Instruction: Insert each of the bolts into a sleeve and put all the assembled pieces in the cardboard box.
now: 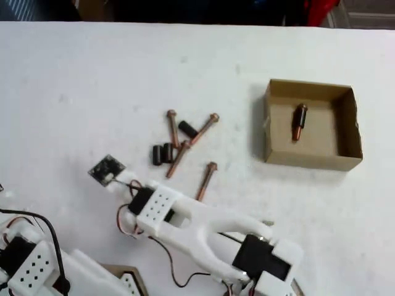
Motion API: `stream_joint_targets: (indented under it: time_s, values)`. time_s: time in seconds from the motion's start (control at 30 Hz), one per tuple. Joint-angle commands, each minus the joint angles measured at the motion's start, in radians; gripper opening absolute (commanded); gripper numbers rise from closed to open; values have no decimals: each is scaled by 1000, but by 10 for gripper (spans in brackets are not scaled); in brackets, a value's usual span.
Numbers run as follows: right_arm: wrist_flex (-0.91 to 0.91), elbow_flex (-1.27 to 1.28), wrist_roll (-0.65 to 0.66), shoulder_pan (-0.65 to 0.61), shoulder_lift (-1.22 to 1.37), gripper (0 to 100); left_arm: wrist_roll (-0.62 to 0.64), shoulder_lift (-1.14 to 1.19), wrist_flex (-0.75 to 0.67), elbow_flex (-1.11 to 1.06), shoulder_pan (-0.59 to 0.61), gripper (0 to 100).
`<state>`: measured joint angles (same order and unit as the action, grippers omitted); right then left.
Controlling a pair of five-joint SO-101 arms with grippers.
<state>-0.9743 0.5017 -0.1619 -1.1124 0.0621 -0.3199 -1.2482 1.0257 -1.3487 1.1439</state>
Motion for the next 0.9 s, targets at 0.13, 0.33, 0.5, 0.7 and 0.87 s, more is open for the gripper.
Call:
stream_joint_targets:
  time_s: [0.13, 0.33, 0.5, 0.7, 0.87]
  values:
    - [24, -41, -3, -8, -10, 153, -6, -21, -26, 61, 5, 46]
    - [79, -34, -2, -5, 21, 63, -6, -21, -26, 60, 4, 46]
    - [88, -40, 0, -5, 64, 139, -6, -21, -25, 60, 4, 46]
    - [30, -87, 129, 19, 76, 95, -6, -21, -25, 58, 2, 46]
    - [30, -94, 186, 101, 65, 26, -6, -21, -25, 57, 1, 46]
